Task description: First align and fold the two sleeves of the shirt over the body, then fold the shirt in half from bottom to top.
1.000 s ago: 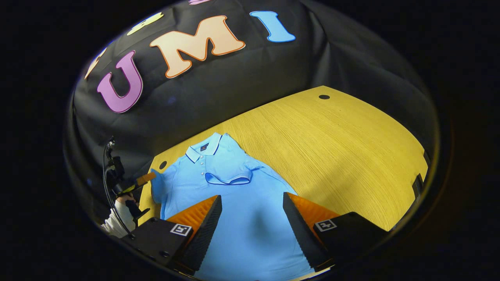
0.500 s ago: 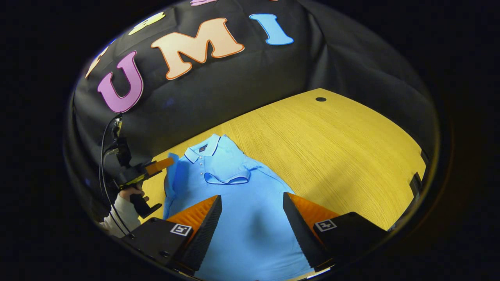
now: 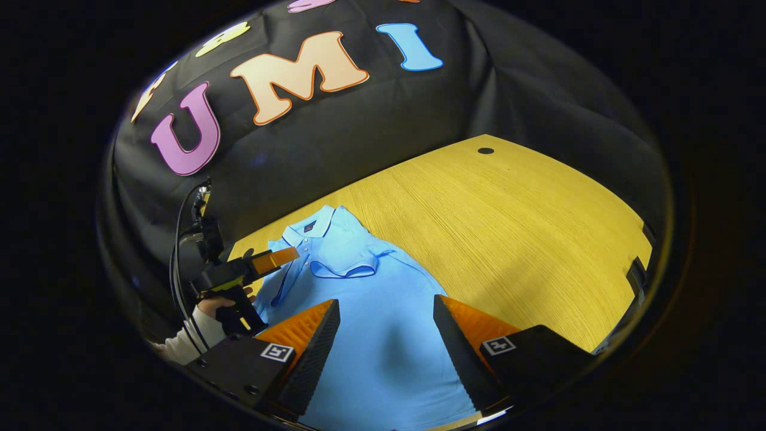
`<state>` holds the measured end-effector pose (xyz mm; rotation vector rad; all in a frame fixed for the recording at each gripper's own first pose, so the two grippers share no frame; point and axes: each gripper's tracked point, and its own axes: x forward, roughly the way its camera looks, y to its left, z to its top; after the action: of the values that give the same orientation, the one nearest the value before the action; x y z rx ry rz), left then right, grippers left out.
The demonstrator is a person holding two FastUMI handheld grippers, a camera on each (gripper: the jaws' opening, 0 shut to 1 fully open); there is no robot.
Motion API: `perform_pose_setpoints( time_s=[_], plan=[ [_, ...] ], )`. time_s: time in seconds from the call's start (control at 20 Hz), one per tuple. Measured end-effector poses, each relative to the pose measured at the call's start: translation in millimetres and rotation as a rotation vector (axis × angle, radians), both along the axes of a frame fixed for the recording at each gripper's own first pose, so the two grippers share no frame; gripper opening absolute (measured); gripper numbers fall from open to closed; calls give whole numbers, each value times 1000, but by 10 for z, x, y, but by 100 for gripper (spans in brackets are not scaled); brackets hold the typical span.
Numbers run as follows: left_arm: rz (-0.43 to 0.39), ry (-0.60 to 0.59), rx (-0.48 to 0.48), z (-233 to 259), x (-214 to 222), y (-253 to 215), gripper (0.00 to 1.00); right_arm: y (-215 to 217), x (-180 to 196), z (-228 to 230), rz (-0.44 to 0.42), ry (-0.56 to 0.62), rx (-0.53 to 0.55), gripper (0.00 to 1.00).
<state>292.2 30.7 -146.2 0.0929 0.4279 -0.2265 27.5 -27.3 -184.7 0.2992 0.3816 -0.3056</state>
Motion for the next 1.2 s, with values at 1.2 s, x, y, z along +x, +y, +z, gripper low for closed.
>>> perform_pose_setpoints(
  time_s=[1.2],
  plan=[
    [360,5,69,-1059,-3621,724,96,-279,-1520,-1290,257,166,-239,98]
  ],
)
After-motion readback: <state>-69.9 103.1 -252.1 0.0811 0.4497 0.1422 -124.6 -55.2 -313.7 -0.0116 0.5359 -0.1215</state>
